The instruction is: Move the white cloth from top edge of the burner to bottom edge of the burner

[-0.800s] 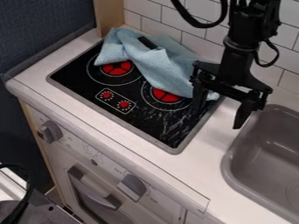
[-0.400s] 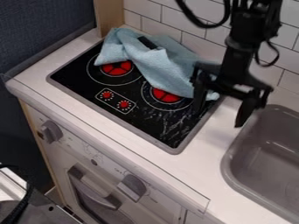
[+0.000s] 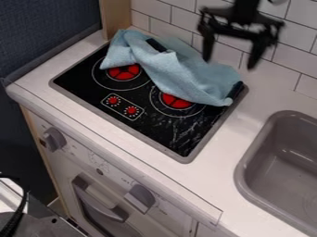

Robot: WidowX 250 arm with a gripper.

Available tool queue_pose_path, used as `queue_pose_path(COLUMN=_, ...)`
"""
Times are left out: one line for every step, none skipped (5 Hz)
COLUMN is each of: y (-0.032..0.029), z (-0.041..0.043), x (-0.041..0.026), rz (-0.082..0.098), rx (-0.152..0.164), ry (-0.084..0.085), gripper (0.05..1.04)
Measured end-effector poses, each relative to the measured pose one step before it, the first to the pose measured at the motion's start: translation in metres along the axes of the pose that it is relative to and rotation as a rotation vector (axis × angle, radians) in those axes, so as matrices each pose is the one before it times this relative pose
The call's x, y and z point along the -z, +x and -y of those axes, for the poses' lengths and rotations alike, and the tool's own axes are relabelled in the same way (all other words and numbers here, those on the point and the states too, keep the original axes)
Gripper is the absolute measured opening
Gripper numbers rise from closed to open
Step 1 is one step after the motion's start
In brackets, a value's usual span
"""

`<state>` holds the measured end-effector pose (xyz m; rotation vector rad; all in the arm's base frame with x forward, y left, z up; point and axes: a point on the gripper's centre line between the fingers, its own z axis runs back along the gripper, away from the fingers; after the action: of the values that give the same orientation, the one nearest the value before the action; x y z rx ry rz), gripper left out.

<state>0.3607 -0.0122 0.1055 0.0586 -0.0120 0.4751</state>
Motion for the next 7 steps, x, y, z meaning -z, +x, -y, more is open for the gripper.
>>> queue_pose_path(y=0.02771, z=-0.03274, x=0.01497, rz=-0.0513, rx=-0.1331, ry=0.056, gripper=0.999)
queue_pose_path(y=0.02258, z=-0.02688, x=0.0138, rz=-0.0223, rx=-0.0915, ry=0.0053, gripper=0.999)
queue_pose_path(y=0.0161, z=-0.0118, x=0.02726, rz=-0.0409, rx=-0.0514, ry=0.0208, gripper=0.999)
queue_pose_path(y=0.01068, z=-0.0117, x=0.01111, rz=-0.0351, rx=-0.0493, ry=-0.0273, gripper=0.999)
queue_pose_path(y=0.00533, z=-0.00748, x=0.01569, rz=-0.0397, rx=-0.0083, ry=0.0142, gripper=0.967)
queue_pose_path(y=-0.00468, z=0.00162, x=0.0087, rz=0.0145, rx=-0.027, ry=-0.0344, gripper=0.69)
queue_pose_path(y=0.00014, z=0.00305, x=-0.00144, rz=0.0125, rx=-0.0217, ry=-0.0366, gripper=0.393)
